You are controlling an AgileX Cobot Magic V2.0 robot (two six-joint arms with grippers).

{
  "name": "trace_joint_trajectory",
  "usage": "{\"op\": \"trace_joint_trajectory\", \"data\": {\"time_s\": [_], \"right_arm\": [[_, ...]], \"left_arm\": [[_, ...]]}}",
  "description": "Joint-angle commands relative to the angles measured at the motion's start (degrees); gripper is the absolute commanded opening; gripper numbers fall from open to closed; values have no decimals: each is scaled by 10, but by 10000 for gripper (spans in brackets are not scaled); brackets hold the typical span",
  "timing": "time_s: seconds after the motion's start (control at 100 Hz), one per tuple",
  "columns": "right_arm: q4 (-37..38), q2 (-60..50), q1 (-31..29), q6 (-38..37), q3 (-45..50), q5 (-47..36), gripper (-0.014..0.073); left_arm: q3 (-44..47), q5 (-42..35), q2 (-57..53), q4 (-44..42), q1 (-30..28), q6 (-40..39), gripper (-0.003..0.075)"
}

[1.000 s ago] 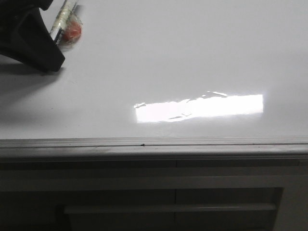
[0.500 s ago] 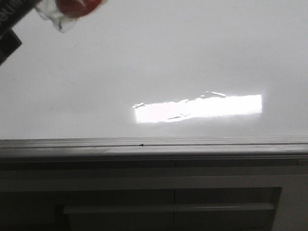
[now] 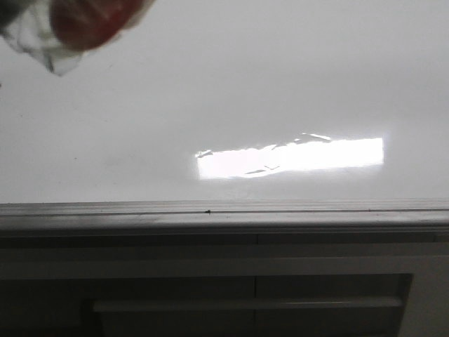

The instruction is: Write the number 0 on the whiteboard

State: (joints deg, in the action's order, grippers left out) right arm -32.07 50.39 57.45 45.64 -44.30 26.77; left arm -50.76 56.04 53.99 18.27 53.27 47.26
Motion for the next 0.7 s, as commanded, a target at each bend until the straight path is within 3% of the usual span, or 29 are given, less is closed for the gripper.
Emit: {"op": "trace_joint_trajectory", "data": {"time_s": [0.0, 0.24, 0.69], "right_arm": [[-11, 10, 18, 7, -21, -56, 414], [-13, 39, 56, 7, -21, -98, 414], [-27, 67, 114, 7, -32, -125, 412]], "left_arm": [[-16, -12, -8, 13, 6, 1, -20], [-16, -12, -8, 28, 6, 43, -20], [-16, -14, -8, 32, 6, 45, -20]]}}
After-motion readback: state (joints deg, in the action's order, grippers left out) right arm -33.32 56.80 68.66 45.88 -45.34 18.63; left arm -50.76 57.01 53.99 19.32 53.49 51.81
